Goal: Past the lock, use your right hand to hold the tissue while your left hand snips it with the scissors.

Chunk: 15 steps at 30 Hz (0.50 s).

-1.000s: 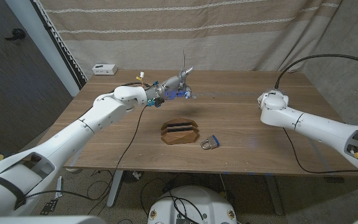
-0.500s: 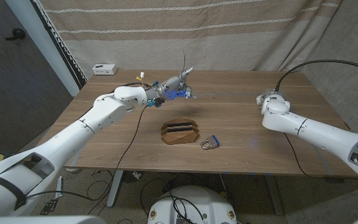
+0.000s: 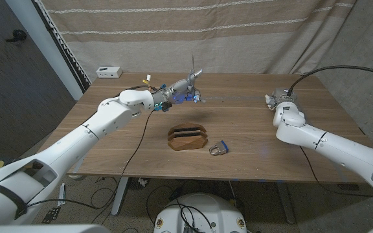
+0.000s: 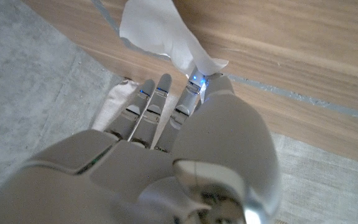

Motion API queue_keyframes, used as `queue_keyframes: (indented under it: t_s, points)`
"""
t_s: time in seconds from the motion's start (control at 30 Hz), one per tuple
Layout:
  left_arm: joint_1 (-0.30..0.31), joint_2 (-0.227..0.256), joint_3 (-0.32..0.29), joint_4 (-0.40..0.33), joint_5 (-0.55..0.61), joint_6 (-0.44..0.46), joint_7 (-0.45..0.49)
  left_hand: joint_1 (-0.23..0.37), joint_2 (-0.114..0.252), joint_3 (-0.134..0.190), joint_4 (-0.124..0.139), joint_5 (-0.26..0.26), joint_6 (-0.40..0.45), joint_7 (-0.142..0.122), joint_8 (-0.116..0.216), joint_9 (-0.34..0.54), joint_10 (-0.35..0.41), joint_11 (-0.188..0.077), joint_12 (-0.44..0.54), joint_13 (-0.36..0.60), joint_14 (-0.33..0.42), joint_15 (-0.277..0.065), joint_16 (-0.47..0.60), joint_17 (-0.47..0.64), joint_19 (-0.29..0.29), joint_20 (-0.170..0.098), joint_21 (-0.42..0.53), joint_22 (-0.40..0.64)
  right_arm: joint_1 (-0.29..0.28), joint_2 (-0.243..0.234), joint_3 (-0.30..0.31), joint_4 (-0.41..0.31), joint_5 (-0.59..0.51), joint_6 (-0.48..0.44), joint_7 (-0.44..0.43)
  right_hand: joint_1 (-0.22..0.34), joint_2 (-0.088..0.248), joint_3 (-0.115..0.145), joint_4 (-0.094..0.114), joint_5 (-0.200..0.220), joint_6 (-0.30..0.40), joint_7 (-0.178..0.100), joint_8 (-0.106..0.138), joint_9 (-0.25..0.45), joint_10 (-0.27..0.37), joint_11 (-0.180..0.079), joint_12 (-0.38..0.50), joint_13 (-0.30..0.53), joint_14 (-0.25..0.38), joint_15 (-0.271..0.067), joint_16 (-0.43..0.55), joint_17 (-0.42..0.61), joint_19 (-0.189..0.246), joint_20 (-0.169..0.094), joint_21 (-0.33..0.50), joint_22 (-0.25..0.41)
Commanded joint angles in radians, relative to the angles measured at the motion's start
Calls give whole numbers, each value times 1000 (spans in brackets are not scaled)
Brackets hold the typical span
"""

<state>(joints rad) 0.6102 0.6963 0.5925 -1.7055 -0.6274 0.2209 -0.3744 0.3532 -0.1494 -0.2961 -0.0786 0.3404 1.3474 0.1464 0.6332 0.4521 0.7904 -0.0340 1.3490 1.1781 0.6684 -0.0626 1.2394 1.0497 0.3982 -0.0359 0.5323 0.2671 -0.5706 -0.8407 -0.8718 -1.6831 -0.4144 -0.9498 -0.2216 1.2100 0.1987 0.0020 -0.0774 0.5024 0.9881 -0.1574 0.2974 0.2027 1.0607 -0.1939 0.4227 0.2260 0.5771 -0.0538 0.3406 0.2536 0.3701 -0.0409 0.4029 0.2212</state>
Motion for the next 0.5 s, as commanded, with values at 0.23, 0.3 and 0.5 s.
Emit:
queue_keyframes:
  t_s: [0.23,0.3,0.5]
  points:
    - [0,0,7,-10,3,-1,-6,-3,-10,-46,-38,5,37,32,7,0,73,-64,237,70,8,-81,3,-2,5,-1,-4,5,-68,-4,66,-60,-147,38,-127,18,0,15,1,-12,-3,-4,-4,4,4,-1,19,38,17,-178,10,7,10,-89,12,9]
    - [0,1,8,-12,3,1,-8,-3,-10,-46,-38,6,38,31,6,-2,73,-64,237,70,7,-81,3,-1,6,0,-4,5,-70,-9,66,-65,-160,41,-119,19,0,16,2,-14,-5,-5,-5,5,3,-2,20,40,17,-178,11,7,10,-91,13,10]
    - [-1,3,10,-14,2,3,-13,-2,-10,-46,-38,6,38,33,7,-3,74,-66,237,70,8,-80,3,-2,5,0,-4,5,-74,-27,65,-71,-209,67,-99,19,2,22,10,-24,-24,-14,-12,11,-16,0,22,52,18,-178,14,11,4,-95,19,16]
